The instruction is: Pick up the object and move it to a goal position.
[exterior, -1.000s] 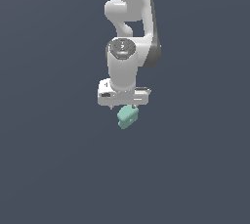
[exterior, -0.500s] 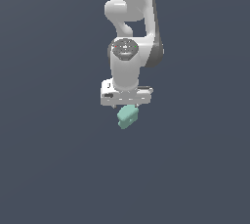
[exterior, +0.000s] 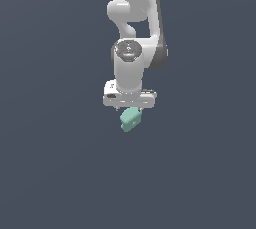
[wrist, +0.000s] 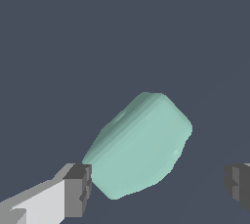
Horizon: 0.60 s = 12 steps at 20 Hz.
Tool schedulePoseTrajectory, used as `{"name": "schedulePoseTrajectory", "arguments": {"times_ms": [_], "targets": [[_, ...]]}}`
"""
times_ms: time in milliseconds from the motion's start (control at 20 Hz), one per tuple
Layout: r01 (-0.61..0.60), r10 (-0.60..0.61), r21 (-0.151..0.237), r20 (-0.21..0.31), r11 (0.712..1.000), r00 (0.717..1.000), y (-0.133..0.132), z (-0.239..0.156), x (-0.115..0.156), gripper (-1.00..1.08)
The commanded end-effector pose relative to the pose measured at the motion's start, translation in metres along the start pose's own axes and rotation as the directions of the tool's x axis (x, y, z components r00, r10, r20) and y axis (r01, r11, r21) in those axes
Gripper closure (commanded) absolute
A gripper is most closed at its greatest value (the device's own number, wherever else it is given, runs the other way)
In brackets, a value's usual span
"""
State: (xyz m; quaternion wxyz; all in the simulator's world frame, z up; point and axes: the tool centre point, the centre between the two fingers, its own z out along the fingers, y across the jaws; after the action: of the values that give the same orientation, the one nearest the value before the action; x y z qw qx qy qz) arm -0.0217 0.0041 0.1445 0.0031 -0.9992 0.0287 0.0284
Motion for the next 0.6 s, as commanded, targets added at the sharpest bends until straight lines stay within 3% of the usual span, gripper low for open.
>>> {"name": "schedulePoseTrajectory", "arguments": {"times_ms": [0, 250, 550], "targets": [[-0.045, 0.045, 0.000, -0.003, 0.999, 0.999, -0.0005, 0.0009, -0.0002, -0.92], [-0.163, 0.163, 0.002, -0.011, 0.987, 0.987, -0.0016, 0.0032, -0.0008, -0.92], [-0.319, 0.319, 0.006, -0.021, 0.948, 0.947, -0.0030, 0.0062, -0.0016, -0.92]]}}
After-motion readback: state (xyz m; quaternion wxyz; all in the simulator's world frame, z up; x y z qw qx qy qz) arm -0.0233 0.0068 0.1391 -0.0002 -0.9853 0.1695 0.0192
